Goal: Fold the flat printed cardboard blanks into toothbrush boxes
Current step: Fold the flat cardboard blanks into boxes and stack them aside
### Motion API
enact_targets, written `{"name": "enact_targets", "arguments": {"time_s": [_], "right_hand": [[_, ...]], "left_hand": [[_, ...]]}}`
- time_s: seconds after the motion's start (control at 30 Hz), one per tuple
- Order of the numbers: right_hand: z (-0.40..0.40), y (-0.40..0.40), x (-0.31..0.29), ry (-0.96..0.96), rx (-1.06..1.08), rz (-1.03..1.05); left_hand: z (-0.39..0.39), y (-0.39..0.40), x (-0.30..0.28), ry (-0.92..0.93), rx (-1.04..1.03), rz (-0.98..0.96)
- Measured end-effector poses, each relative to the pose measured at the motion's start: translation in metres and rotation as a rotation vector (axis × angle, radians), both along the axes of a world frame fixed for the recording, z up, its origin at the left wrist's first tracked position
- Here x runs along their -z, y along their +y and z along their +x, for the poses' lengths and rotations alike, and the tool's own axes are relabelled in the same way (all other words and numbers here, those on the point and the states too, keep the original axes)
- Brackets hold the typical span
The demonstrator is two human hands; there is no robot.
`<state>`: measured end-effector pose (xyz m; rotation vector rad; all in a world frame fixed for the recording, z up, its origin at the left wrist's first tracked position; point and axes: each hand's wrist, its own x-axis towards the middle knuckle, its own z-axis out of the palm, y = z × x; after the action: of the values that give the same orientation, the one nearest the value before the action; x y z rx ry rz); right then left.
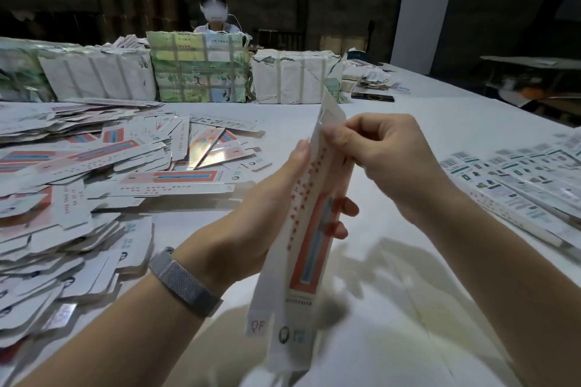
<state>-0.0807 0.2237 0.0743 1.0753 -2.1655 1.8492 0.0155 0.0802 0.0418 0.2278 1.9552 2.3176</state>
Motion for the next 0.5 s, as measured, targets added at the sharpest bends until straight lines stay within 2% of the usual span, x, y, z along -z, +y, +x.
{"name": "enact_targets", "arguments": {"time_s": [0.1,0.2,0.43,0.5], "right_hand": [[-0.004,0.007,-0.008,-0.123,-0.092,0.117],[-0.003,0.008,-0.011,-0.178,-0.093,0.132],[0.002,0.0,-0.002,-0.084,-0.05,-0.132],[0.0,-0.003,0.002,-0.113,-0.025,-0.192]], "left_hand": [[0.002,-0.001,-0.004,-0.046,0.007,-0.028],[0.002,0.002,-0.002,-0.115,-0.007,-0.008],[-0.007,0.007,0.006,0.02,-0.153,-0.026],[-0.009,0.008,0.008,0.052,-0.166,0.031]]}}
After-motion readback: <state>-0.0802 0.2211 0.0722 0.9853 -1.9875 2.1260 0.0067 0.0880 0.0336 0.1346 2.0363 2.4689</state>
